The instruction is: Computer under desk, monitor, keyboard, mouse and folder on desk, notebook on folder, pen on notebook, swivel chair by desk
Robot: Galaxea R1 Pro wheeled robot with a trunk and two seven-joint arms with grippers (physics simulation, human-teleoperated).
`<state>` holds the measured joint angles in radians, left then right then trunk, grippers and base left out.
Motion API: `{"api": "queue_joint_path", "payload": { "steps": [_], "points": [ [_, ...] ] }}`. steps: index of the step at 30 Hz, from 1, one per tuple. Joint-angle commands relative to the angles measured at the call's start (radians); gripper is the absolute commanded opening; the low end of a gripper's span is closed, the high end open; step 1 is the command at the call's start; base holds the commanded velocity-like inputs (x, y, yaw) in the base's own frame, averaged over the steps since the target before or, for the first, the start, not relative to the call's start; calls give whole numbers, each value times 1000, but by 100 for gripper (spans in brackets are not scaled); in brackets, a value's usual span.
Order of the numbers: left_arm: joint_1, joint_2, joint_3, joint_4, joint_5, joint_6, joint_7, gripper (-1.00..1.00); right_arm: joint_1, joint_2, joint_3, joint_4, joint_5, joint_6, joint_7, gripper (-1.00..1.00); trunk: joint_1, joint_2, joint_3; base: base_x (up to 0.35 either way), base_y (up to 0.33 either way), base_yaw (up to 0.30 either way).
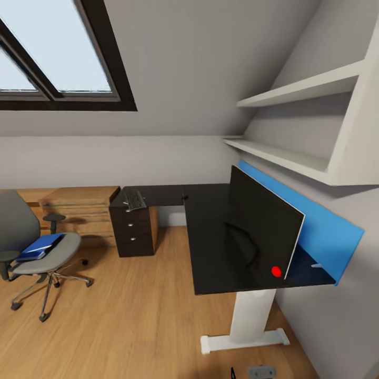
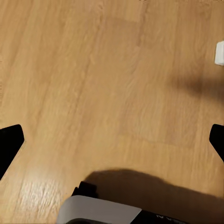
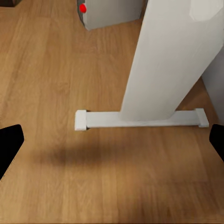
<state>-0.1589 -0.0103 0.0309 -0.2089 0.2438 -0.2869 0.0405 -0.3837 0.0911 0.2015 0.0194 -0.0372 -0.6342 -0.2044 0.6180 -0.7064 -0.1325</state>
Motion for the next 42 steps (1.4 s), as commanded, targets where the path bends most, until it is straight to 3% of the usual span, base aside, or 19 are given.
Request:
{"api": "queue_joint_path", "payload": {
  "steps": [1, 16, 42],
  "points": [
    [-1, 0, 3, 0, 0, -3, 1, 100, -1, 1, 9, 2, -4, -3, -6, 100, 1, -1, -3, 158, 272, -97],
    [-1, 1, 3, 1, 2, -3, 1, 100, -1, 0, 8, 3, -1, 2, -3, 100, 1, -1, -24, 93, 290, -23],
    [-1, 1, 3, 2, 2, -2, 1, 100, -1, -1, 7, 2, -1, 0, -3, 100, 1, -1, -19, -27, 298, 0]
  ]
}}
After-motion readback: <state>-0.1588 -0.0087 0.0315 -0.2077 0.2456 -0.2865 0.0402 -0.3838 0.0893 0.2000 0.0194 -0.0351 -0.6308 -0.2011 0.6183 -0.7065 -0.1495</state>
